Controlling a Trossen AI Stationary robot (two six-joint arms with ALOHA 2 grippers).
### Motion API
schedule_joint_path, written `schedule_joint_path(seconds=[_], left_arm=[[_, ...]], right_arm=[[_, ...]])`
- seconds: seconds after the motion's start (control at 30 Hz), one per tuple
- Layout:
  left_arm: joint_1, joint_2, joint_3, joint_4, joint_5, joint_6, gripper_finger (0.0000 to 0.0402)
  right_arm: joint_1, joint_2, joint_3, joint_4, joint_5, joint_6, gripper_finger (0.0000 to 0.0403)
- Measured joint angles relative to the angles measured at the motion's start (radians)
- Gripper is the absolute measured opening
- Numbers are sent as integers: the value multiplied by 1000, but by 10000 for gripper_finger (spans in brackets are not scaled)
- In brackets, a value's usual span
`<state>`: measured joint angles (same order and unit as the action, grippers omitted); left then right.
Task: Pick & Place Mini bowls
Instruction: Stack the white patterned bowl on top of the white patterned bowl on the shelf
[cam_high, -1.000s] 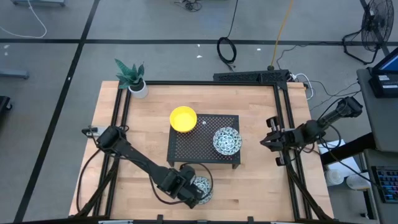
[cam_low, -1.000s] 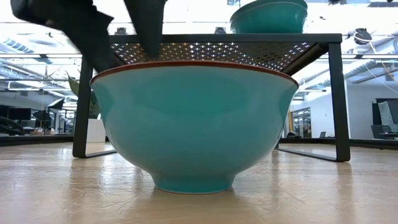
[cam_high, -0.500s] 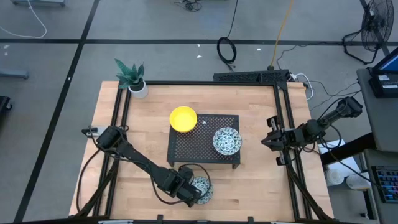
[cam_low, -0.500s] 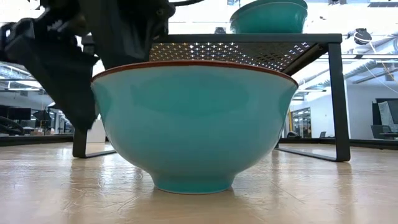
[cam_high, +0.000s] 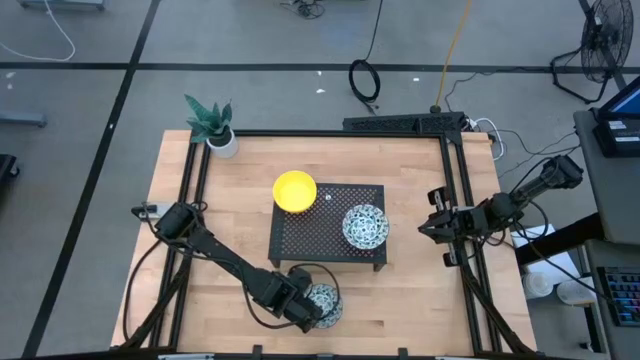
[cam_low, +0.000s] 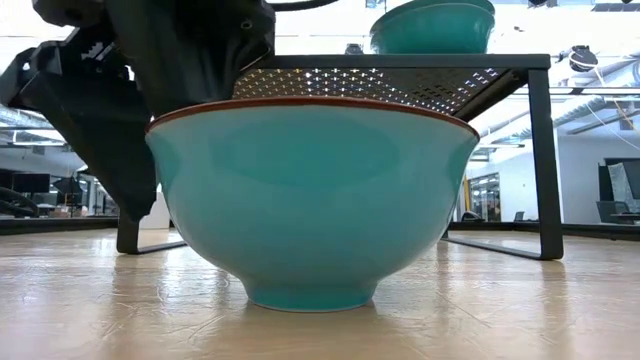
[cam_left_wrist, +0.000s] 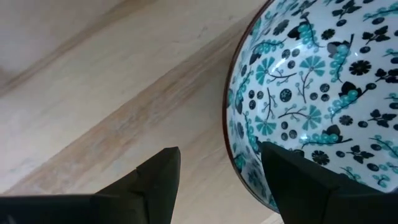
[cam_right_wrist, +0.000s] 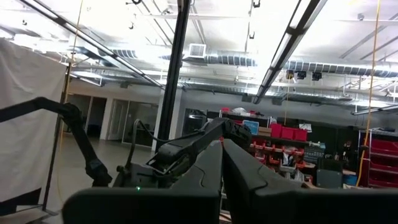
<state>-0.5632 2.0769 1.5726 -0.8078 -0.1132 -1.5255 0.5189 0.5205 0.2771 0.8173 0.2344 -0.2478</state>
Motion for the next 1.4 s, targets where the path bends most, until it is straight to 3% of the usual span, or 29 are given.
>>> schedule_joint_path(seconds=[0.33, 1.4], left_arm=[[9, 0, 0, 0, 20, -104, 227], [19, 0, 1, 1, -18, -91, 227]], right_arm=[[0, 0, 0, -3, 0, 19, 0], [0, 3, 0, -7, 0, 19, 0]])
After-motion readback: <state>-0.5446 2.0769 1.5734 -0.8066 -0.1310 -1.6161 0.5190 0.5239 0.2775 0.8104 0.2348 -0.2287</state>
